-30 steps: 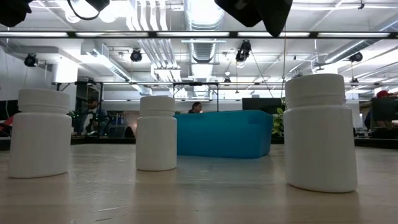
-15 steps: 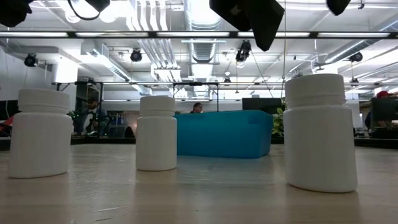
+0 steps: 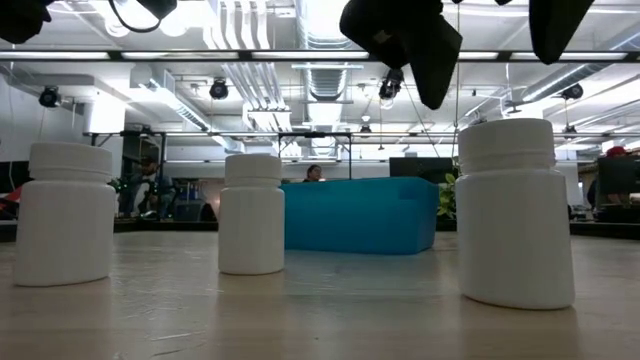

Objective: Pick and place pill bottles into a basket
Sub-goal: Put the white pill bottle into the blue bin

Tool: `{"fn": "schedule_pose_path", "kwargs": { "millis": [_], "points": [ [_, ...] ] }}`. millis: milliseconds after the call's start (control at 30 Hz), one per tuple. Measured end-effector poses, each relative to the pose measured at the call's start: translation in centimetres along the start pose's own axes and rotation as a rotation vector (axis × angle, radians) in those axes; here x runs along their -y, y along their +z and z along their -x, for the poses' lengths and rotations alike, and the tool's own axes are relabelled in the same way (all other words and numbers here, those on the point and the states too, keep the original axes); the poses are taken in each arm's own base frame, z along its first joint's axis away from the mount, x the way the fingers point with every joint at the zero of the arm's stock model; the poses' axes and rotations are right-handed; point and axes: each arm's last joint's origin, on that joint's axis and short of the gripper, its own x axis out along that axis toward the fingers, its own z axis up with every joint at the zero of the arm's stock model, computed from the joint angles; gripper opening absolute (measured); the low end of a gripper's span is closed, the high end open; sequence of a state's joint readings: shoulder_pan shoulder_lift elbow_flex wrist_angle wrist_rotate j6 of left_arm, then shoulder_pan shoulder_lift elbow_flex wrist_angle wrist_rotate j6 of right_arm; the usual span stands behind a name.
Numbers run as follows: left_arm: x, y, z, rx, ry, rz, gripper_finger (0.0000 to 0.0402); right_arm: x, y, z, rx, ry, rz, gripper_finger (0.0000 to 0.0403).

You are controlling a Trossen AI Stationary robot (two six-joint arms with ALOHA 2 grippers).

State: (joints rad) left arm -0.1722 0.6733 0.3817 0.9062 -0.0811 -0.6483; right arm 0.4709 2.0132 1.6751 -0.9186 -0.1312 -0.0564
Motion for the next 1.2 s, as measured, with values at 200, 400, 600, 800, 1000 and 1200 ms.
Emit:
{"fn": "schedule_pose_path", "kwargs": {
  "millis": [200,400,600,800,1000,1200],
  "points": [
    [0.0,0.0,0.0,-0.001,-0.002,0.0,0.0112,0.1,0.0,-0.6,0.027,-0.002,0.001,0.0244],
    [0.0,0.0,0.0,-0.004,-0.008,0.001,0.0112,0.1,-0.5,-1.2,0.013,0.001,-0.021,0.0243],
    [0.0,0.0,0.0,-0.005,-0.007,0.001,0.0112,0.1,-0.6,-1.5,0.016,0.003,-0.019,0.0242],
    [0.0,0.0,0.0,-0.005,-0.008,0.002,0.0112,0.1,-0.2,-1.9,0.049,0.005,-0.015,0.024],
    [0.0,0.0,0.0,-0.005,-0.006,0.002,0.0112,0.3,-0.3,-4.5,-0.014,0.044,-0.033,0.0238],
    [0.1,0.0,0.0,-0.001,-0.006,0.003,0.0112,0.5,-0.1,-4.9,-0.02,0.046,-0.057,0.0238]
  ]
}}
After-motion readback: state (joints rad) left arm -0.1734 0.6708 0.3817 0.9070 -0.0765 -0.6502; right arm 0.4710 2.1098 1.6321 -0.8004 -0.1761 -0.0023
